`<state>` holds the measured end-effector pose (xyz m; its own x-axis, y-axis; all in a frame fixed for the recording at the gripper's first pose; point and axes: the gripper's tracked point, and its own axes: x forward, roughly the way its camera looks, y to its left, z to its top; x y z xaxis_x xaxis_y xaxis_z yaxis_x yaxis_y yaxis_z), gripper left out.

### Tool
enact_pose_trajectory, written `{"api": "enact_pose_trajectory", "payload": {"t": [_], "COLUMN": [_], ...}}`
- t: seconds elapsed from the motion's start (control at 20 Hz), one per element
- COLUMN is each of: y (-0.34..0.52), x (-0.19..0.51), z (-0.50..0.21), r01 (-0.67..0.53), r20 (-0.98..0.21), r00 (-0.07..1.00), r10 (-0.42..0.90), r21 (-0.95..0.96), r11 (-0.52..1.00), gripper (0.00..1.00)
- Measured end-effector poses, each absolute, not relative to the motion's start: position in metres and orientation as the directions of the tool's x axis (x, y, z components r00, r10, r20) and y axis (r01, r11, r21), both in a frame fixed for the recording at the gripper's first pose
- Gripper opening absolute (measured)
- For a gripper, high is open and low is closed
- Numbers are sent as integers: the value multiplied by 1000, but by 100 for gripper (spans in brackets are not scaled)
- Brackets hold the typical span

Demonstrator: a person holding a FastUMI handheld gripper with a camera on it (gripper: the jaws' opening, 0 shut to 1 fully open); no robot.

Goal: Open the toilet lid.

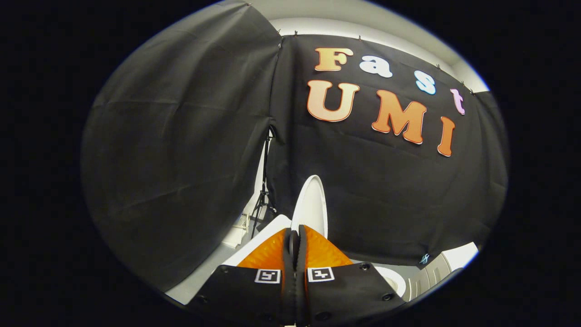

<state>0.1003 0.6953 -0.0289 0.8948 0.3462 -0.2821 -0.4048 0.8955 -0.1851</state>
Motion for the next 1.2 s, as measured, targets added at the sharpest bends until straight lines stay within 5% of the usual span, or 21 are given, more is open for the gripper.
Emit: {"api": "enact_pose_trajectory", "payload": {"t": [0.25,0.75,1.2], "y": [683,684,574], "x": [101,78,116], "z": [-27,19,80], "r01": [-371,-470,-434], "r20": [-268,-193,-109], "r00": [908,872,896], "r10": [322,450,430], "r21": [-160,-70,-13], "r11": [915,880,901], "gripper": [12,97,96]}}
